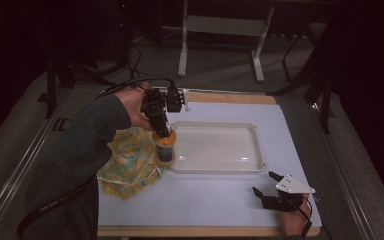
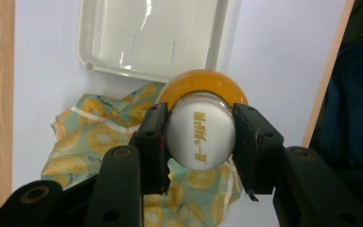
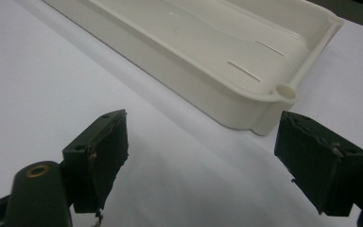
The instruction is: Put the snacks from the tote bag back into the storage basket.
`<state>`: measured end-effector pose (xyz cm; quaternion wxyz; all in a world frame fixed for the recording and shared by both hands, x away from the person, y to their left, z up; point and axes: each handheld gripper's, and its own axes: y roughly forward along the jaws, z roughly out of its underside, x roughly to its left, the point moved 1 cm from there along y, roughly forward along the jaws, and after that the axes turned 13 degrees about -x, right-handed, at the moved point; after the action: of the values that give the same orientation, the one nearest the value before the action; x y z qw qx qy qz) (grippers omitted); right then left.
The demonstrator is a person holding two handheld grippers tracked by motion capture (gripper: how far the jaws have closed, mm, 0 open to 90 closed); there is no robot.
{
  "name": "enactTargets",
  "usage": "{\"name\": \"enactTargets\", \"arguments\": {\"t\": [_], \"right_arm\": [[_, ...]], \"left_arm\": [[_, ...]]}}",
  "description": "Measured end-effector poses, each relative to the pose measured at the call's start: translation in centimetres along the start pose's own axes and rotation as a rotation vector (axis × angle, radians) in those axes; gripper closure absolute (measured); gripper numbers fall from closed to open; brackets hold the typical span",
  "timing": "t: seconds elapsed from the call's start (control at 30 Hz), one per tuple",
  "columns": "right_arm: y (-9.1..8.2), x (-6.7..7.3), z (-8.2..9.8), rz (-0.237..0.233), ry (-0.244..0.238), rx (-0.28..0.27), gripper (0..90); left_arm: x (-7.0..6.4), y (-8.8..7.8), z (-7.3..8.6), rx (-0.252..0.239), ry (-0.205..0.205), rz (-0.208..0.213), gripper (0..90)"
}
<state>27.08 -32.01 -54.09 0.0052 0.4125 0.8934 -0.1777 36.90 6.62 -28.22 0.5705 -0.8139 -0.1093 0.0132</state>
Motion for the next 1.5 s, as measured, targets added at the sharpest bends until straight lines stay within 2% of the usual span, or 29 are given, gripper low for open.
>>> {"name": "enactTargets", "arguments": {"t": [0.33, 0.7, 1.13, 1.4, 1.5], "right_arm": [[-0.1, -0.1, 0.0, 0.001, 0.004, -0.009, 17.8], [-0.1, -0.1, 0.0, 0.001, 0.005, -0.011, 17.8], [-0.1, -0.1, 0.0, 0.002, 0.003, -0.012, 17.8], [-0.1, -0.1, 0.0, 0.002, 0.001, -0.012, 17.7], [-0.1, -0.1, 0.0, 0.002, 0.004, -0.013, 17.8]], "left_arm": [[0.0, 0.5, -1.1, 0.005, 0.021, 0.002, 58.9], [0.2, 1.1, -2.0, 0.007, 0.02, 0.016, 58.9], [0.4, 1.7, -3.2, -0.008, 0.046, 0.005, 58.9], [0.5, 2.2, -3.6, -0.006, 0.047, 0.006, 59.0], [0.5, 2.3, -3.8, -0.009, 0.06, 0.003, 59.0]]}}
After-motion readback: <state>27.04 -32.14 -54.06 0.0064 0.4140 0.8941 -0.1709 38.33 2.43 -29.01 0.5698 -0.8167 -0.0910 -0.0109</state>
